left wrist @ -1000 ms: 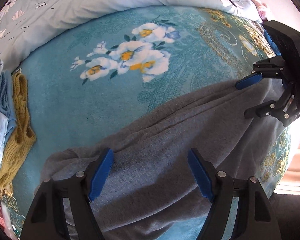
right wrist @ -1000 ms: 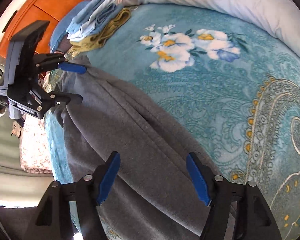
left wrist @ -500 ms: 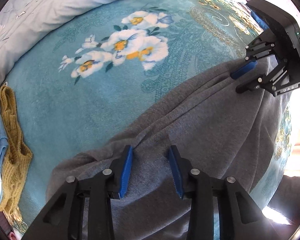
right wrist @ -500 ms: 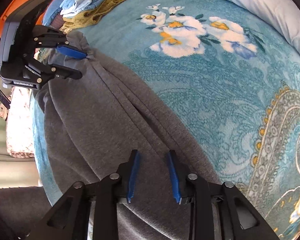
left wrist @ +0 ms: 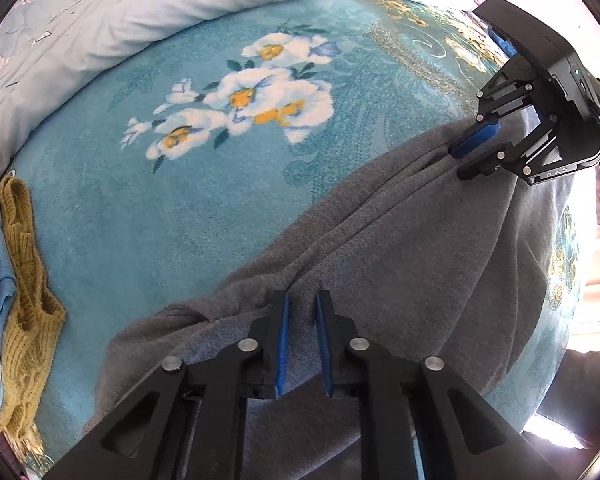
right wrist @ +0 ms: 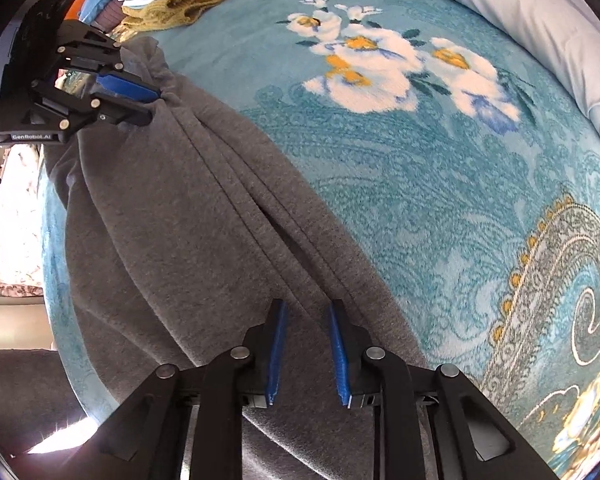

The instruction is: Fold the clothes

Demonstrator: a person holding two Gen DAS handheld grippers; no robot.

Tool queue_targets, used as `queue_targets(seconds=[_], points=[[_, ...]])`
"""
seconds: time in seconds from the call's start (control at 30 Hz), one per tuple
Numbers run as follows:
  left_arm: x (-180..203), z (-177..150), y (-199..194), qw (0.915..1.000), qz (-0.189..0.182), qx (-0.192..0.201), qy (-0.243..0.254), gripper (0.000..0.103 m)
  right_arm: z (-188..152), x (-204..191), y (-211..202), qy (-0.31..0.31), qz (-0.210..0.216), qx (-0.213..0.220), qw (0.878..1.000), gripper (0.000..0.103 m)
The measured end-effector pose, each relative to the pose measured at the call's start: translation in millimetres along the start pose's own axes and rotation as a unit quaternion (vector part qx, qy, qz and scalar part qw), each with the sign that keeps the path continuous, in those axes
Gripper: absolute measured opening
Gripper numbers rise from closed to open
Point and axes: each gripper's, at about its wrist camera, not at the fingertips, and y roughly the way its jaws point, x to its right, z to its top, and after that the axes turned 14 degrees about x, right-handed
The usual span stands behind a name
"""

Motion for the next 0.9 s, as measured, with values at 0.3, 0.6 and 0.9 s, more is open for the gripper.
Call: queue_targets(seconds=[0.3, 0.6, 0.9], points=[[-14.0, 5.1, -14.4, 0.9976, -0.003, 0.041, -0.056, 0.007, 1.5, 28.1, -31.4, 0.004, -0.037, 0.035, 0.999, 0.004], [-29.7, 11.3, 1.9, 0.9944, 0.025, 0.047, -0.091, 0.007, -4.6, 72.6, -29.0, 0.03, -0.054, 0.031, 0.998, 0.001], [-34.7, 12.8, -18.7, 0.9877, 0.025, 0.058, -0.143, 0.009, -19.6, 113.0, -71.3, 0.066, -0.069, 0.075, 0.993, 0.0]])
